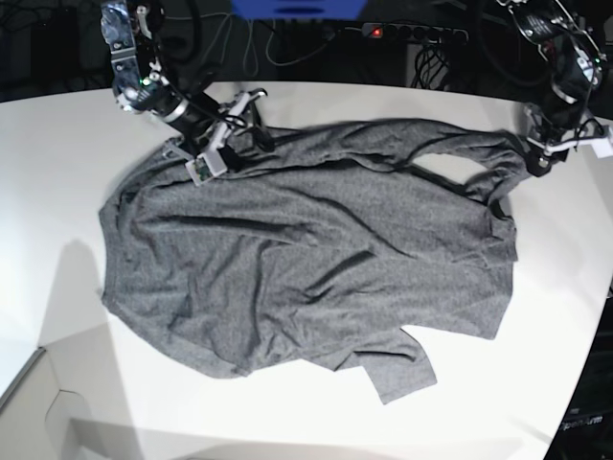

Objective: Layout the t-shirt on the table in an organized manner, then fold the t-shirt properly
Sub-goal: 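Lift the sleeve with the left gripper and pull it away from the right gripper, then lower the left gripper and regrasp the shirt edge near the sleeve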

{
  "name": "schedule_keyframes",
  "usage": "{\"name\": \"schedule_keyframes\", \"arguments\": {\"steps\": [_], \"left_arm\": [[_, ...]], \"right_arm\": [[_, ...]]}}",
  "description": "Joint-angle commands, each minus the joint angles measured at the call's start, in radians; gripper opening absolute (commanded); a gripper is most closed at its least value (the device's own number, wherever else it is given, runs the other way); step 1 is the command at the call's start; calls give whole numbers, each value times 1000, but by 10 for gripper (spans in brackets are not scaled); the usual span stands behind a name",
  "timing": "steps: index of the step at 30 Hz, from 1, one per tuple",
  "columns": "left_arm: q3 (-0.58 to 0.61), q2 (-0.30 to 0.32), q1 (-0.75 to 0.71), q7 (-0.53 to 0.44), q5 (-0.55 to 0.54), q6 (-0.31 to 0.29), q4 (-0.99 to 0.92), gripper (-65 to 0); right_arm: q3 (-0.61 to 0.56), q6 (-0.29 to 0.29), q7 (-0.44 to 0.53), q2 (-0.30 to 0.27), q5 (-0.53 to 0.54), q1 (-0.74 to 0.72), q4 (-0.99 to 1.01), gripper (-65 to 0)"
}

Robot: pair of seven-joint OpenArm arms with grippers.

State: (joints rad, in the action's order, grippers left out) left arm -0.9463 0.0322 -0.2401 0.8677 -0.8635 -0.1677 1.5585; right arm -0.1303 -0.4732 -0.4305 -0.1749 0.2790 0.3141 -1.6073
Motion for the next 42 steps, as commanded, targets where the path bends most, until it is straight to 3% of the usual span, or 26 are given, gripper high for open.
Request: {"name": "schedule_keyframes", "arguments": {"steps": [1, 6, 13, 20, 29, 42], "left_arm": [[-7, 13, -3, -11, -21, -6, 40, -412], [-83, 15, -34, -11, -9, -6, 59, -412], [-87, 81, -38, -14, -7, -6, -19, -412], [-78, 82, -29, -12, 115, -8, -19, -412], [83, 62, -41, -20, 177, -8, -20, -412], [183, 71, -48, -20, 178, -8, -20, -412]], "right_arm": [[5, 11, -9, -8, -7, 9, -24, -273], [34, 11, -9, -10, -7, 55, -104, -273], [133, 8, -9, -10, -7, 75, -115, -273], [156, 8, -9, -4, -7, 109, -173, -273], [154, 8, -9, -1, -5, 110, -181, -273], [154, 8, -9, -1, -5, 107, -179, -273]]}}
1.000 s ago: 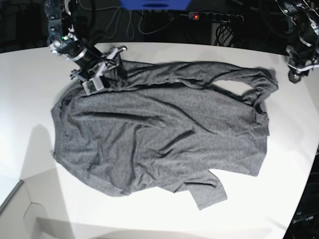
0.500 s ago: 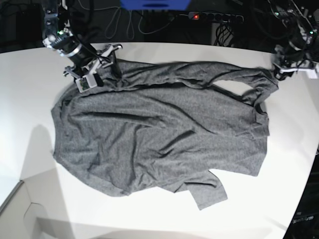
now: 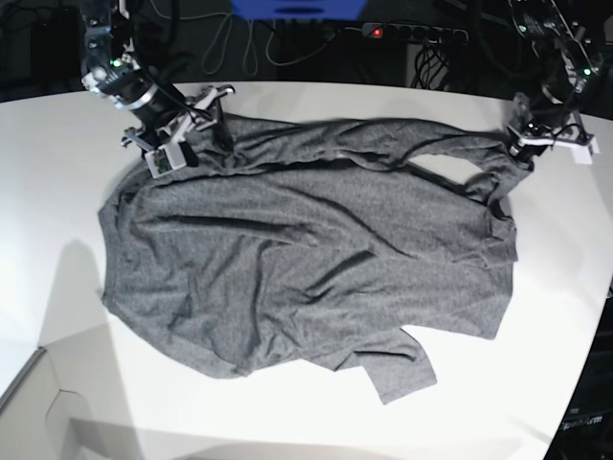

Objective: Layout the t-shirt on the table in an organized manner, then fold the t-shirt properly
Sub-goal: 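Lower the left gripper and regrasp the shirt edge near the sleeve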

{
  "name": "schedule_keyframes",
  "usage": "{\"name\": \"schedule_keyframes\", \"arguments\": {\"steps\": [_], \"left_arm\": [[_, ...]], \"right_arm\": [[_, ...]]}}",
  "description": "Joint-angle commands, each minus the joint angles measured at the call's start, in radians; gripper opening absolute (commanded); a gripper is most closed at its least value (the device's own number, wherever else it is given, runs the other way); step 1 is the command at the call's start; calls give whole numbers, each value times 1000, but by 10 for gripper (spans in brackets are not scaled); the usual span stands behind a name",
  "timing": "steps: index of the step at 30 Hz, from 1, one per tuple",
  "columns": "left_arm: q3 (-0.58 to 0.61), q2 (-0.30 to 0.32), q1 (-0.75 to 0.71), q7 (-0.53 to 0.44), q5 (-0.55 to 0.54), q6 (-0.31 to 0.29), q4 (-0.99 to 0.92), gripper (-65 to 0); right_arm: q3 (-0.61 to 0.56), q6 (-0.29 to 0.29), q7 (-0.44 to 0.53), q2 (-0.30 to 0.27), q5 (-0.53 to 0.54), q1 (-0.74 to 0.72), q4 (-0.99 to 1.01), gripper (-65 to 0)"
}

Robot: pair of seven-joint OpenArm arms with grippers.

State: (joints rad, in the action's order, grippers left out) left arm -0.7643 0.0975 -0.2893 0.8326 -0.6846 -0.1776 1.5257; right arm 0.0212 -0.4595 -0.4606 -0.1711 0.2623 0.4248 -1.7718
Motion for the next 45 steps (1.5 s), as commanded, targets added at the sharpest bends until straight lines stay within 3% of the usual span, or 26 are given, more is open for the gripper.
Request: {"name": "schedule_keyframes", "arguments": {"steps": [1, 22, 29, 39, 45], "left_arm": [[10, 6, 8, 15, -1, 2, 12, -412], [19, 1, 37, 18, -1, 2, 9, -416], [95, 6, 38, 15, -1, 2, 11, -422], [93, 8, 46, 15, -2, 2, 12, -650], [90, 29, -14, 17, -13, 0, 106, -646]], "right_arm": [[1, -6, 21, -5, 12, -5, -15, -273], [1, -6, 20, -5, 12, -7, -13, -273], [1, -6, 20, -5, 12, -4, -13, -274], [1, -6, 20, -5, 12, -2, -13, -275], [1, -6, 20, -5, 10, -2, -12, -275]]}}
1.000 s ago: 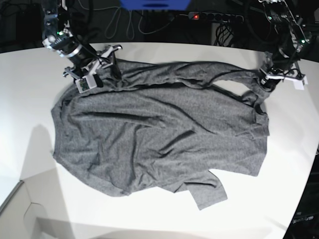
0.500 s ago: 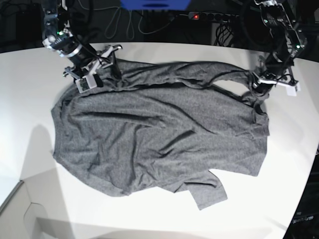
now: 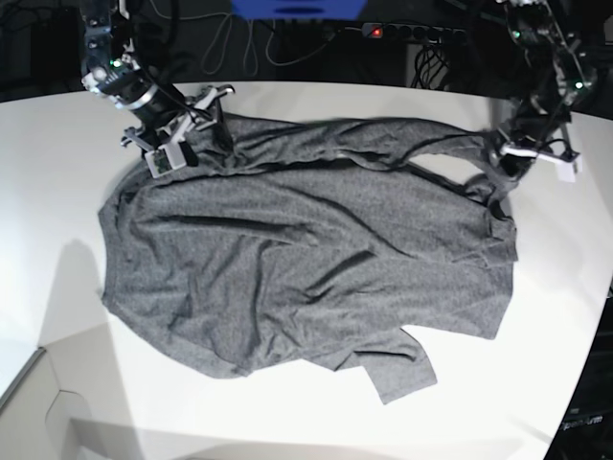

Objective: Layout the t-shirt on the table in an organized manner, then fold the t-shirt properly
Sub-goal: 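Lower the left gripper and regrasp the shirt edge near the sleeve, then pull the sleeve with the left gripper outward, stretching it along the shirt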

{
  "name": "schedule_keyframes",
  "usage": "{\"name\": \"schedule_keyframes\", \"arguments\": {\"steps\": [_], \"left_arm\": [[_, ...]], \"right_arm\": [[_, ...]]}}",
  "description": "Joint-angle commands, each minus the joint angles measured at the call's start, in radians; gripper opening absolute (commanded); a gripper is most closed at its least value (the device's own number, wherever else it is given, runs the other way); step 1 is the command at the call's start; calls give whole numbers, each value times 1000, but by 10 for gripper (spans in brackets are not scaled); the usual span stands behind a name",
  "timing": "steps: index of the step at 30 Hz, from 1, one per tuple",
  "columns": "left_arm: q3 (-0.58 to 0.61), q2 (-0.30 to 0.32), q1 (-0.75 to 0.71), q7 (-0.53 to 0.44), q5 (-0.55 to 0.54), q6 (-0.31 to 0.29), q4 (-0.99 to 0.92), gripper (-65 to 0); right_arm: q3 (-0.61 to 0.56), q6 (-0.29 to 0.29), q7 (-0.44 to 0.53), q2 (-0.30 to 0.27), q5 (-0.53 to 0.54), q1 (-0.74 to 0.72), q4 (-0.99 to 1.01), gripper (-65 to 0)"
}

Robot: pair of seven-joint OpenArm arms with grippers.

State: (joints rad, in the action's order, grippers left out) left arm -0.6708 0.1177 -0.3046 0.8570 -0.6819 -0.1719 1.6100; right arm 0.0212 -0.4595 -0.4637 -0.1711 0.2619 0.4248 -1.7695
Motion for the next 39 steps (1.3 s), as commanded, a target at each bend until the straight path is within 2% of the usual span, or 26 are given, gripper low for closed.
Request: {"name": "schedule_keyframes", "arguments": {"steps": [1, 5, 10, 13, 21, 25, 30, 31, 34, 36, 39], "left_arm": [[-4, 9, -11, -8, -15, -5, 46, -646], [-53, 3, -64, -3, -15, -7, 181, -646], [-91, 1, -126, 0, -12, -108, 299, -646], [-91, 10, -161, 0, -5, -127, 312, -646], [-91, 138, -239, 12, -3, -130, 244, -646], [-91, 225, -239, 163, -5, -133, 200, -646], [-91, 308, -249, 281, -15, -139, 217, -646], [-93, 314, -250, 298, -11, -159, 227, -646], [-99, 331, -250, 361, -5, -278, 241, -646], [-125, 334, -242, 371, -3, -331, 250, -646], [-186, 330, -233, 370, -3, -343, 255, -646]], "right_arm": [[1, -6, 23, -5, 10, -2, -14, -275], [1, -6, 23, -5, 10, -4, -14, -275], [1, -6, 23, -5, 10, -7, -14, -275], [1, -6, 23, -5, 10, -7, -14, -275], [-27, -6, 23, -6, 10, -5, -14, -275], [-27, -6, 23, -6, 10, -4, -14, -276], [-27, -6, 23, -6, 10, -8, -13, -276], [-27, -6, 23, -6, 10, -8, -13, -275], [-27, -6, 23, -6, 10, -8, -13, -275], [-27, -6, 23, -6, 10, -8, -8, -275], [-27, -6, 23, -5, 12, -8, 16, -275]]}}
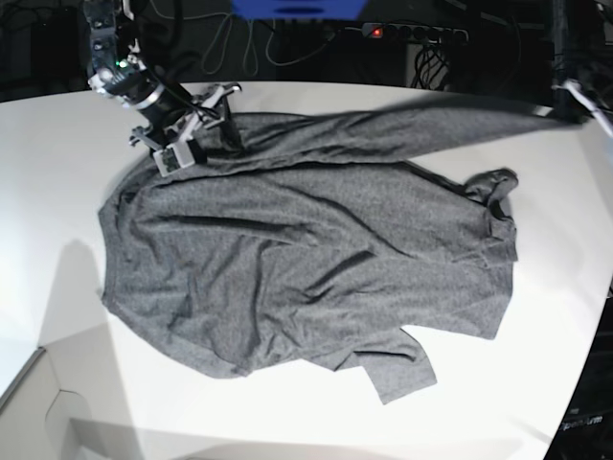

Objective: Layout the t-shirt on the table in an organized manner, then fold the t-shirt properly
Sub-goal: 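Pull the sleeve with the left gripper outward, stretching it along the shirt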

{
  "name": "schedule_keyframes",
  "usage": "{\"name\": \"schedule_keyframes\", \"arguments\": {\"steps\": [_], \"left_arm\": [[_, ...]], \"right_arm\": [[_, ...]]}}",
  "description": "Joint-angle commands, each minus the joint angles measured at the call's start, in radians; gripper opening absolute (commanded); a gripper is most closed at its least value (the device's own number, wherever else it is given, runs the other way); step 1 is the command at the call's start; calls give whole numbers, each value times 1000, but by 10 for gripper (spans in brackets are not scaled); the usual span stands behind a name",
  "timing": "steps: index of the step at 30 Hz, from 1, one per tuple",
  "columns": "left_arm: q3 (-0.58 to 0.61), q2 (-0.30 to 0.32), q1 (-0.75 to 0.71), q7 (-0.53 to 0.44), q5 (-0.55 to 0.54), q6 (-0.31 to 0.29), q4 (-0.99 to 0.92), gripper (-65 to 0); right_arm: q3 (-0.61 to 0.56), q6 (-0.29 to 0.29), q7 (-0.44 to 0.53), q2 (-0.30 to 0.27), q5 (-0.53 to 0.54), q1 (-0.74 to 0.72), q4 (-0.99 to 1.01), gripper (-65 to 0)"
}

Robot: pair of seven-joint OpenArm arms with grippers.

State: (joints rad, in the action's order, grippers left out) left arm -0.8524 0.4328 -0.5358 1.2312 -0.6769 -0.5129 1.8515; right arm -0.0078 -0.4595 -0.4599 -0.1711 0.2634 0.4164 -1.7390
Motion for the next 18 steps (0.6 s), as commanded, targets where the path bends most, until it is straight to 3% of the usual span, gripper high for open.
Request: {"name": "schedule_keyframes", "arguments": {"steps": [1, 7, 13, 18], "left_arm": [[-9, 18, 18, 0, -8, -5, 12, -646], [-11, 53, 121, 5, -8, -10, 1, -646], [-9, 59, 257, 6, -8, -10, 1, -646], [15, 51, 283, 6, 42, -10, -31, -646]], "right_arm": [[2, -6, 20, -5, 10, 0, -6, -275], [2, -6, 20, 6, 10, 0, 3, -275], [9, -6, 20, 11, 9, -1, 3, -274], [45, -6, 20, 9, 7, 2, 6, -274]]}}
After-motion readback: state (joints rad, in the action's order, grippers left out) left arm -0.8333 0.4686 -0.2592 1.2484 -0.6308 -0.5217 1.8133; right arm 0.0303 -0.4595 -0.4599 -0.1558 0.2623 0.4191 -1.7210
